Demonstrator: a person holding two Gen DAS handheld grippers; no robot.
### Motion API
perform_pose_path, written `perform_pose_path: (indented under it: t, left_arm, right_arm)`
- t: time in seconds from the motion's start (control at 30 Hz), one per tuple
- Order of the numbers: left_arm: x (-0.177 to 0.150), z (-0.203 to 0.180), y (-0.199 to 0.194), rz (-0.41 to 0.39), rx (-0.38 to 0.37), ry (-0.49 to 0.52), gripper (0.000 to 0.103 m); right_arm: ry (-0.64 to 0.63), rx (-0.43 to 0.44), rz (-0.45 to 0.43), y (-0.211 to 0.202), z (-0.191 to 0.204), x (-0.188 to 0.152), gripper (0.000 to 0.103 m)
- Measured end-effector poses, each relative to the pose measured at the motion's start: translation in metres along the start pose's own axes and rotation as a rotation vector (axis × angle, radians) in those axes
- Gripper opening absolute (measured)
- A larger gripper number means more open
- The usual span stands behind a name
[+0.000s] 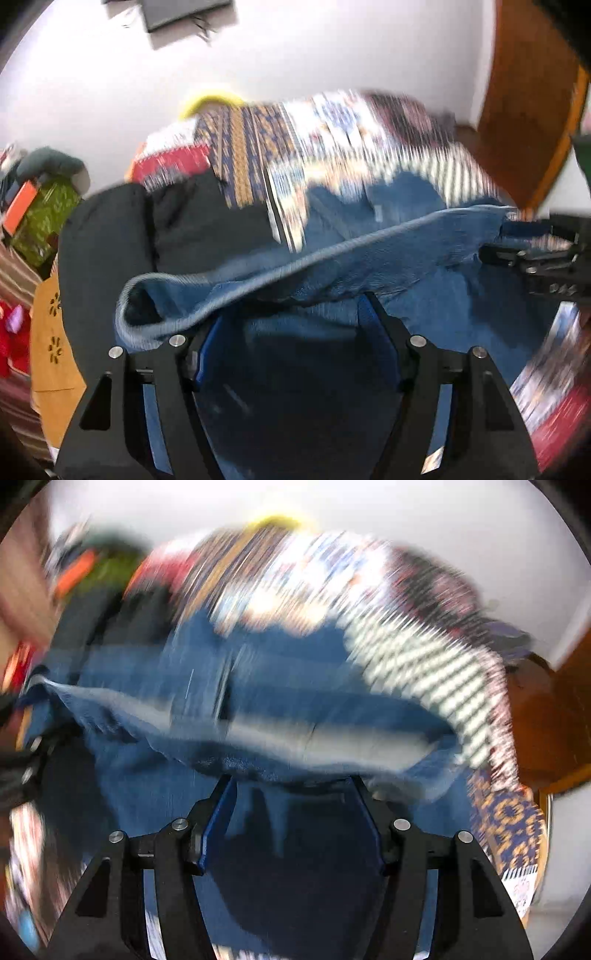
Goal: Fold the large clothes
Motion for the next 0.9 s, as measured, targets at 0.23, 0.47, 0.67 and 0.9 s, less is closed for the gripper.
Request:
perform_pose_path:
  t: [0.23, 0.47, 0.67, 0.9]
  left_arm:
    - [0.027, 0.017, -0.027, -0.156, 0.128, -0.061, 0.076]
    - [-0.029, 0.011, -0.026, -0.044, 0.004, -0.056, 0.079]
    - [-0.1, 0.021, -0.015, 0.113, 0.049, -0.08, 0.079]
    - [-0.148, 0.044, -0.054, 0.09, 0.113, -0.119, 0.079]
  right_arm:
    - [-0.06, 0.057, -0.048, -0.012, 0.022, 0.0, 0.057]
    - [-0.273, 0.096, 0.151, 0.004, 0.056, -0.066, 0.057]
    - [-0.37, 0.031, 0.172, -0.001, 0.054, -0.104, 0.057]
    - [-0.336, 0.023, 0.218, -0.023, 0.032, -0.119, 0.057]
Point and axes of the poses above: each gripper's, at about its wrist camera, not at the fingertips, and y roughly the way its jaws point, z to its left, x to its top, the point moved 3 cm from there along y, roughly the way its jaws point, and after that the axes turned 1 degree about y, right-handed, at the moved point
